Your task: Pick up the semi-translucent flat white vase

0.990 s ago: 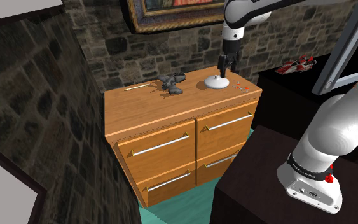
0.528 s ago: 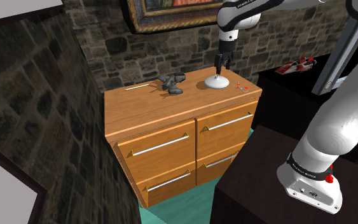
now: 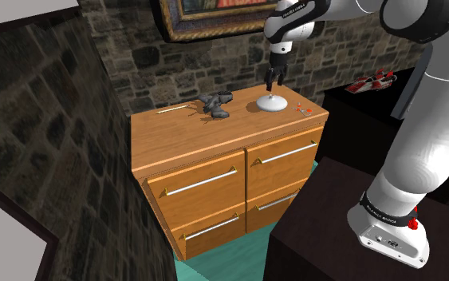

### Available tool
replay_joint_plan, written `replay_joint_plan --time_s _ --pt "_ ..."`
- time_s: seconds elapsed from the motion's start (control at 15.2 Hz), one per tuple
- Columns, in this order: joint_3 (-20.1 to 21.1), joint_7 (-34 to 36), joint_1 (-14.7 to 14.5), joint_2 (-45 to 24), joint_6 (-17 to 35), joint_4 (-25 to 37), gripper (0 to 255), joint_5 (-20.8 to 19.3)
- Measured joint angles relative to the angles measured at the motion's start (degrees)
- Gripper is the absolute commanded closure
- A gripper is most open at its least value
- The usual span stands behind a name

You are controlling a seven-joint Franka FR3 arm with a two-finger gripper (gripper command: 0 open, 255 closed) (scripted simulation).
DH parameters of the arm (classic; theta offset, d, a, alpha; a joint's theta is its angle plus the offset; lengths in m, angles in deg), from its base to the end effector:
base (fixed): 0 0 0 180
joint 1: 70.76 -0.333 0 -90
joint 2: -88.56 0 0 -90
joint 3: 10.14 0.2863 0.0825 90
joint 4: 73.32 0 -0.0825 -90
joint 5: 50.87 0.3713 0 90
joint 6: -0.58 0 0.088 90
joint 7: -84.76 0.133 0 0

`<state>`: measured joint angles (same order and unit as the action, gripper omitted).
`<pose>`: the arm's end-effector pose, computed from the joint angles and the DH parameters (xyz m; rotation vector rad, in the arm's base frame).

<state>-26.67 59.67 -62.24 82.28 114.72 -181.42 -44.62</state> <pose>0.5242 -0.2314 0.3998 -3.0790 0.0651 -0.0460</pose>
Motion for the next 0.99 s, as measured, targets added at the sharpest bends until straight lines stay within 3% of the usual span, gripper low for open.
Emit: replay_joint_plan --time_s 0.4,0.46,0.99 --pt "0.07 -0.82 0.12 -1.77 4.28 -2.58 0 0.8" --pt "0.09 -0.85 0.12 -1.87 4.45 -2.66 255 0.84" --pt "0.08 -0.88 0.14 -1.96 4.63 -2.62 255 0.9"
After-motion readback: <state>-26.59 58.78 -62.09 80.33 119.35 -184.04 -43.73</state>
